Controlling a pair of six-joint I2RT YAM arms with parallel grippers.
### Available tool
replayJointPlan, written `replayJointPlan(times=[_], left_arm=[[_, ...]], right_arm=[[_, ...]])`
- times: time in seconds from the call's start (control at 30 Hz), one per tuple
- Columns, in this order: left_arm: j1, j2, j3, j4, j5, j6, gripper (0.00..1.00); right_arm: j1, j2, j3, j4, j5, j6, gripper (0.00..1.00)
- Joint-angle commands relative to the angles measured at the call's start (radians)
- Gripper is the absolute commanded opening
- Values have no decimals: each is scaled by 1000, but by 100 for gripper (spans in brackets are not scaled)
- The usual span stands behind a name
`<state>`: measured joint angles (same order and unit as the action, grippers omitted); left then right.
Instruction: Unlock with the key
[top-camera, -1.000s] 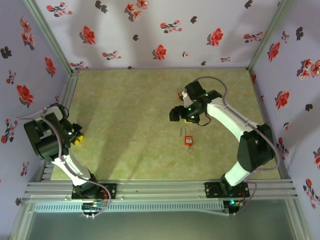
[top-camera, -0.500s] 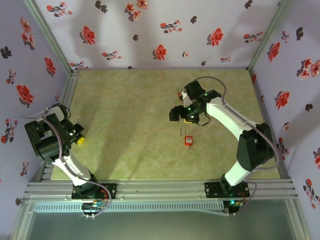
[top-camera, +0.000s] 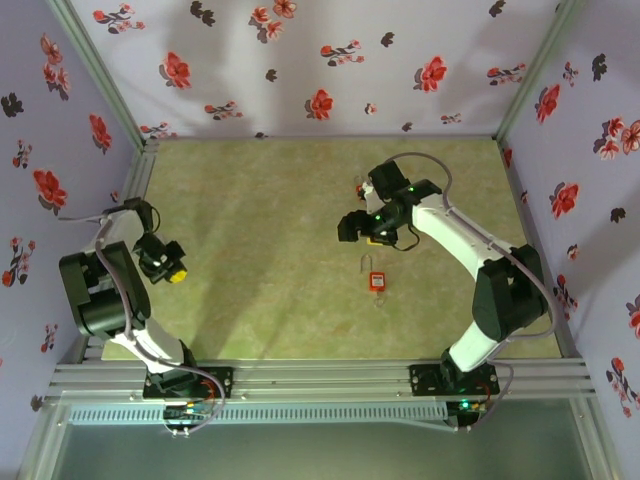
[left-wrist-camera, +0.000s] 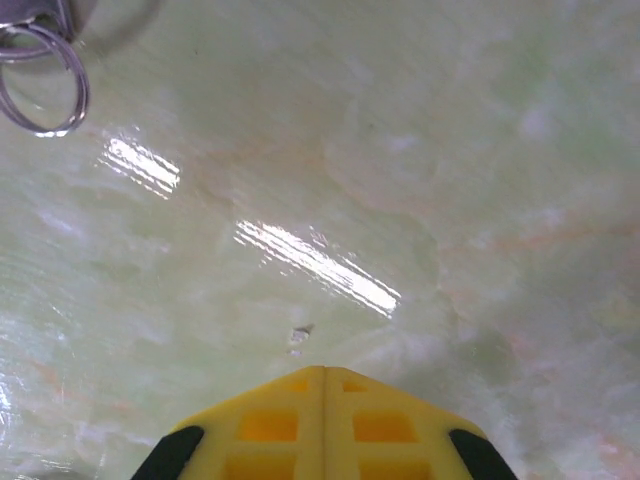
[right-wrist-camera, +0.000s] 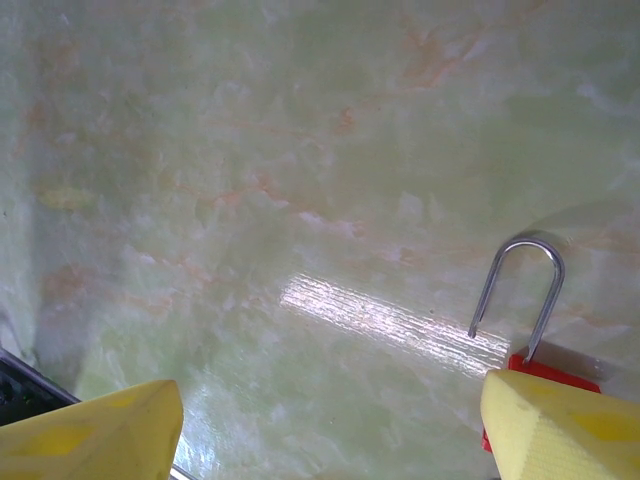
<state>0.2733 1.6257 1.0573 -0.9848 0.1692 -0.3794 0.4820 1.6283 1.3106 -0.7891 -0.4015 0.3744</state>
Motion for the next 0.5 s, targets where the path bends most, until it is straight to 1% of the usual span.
replayJointPlan(times=[0.0,0.13,0.17,0.2,0.23,0.27,0.37,0.47], left_arm=[[26,-77,-29,-20,15,-40,1],[65,-66,-11,-38,0,-41,1],[79,-55,-9,-35,1,-43,5],[90,-50,-6,-29,2,-48,16],[101,-44,0,-20,0,-54,31],[111,-36,8,-13,0,-59,37],[134,7,54,-19,-41,-63,41],[150,40,95,-20,-72,-58,42]], right_arm=[[-9,10,7,9,-18,0,79],[-10,7,-4,12,-17,-3,79],[-9,9,-5,12,-20,-4,79],[-10,9,-5,9,-22,-5,79],[-10,8,-6,5,-23,-6,79],[-10,7,-8,3,-21,-8,79],[-10,-2,-14,0,-13,-11,79],[-10,-4,-18,-5,-11,-12,79]])
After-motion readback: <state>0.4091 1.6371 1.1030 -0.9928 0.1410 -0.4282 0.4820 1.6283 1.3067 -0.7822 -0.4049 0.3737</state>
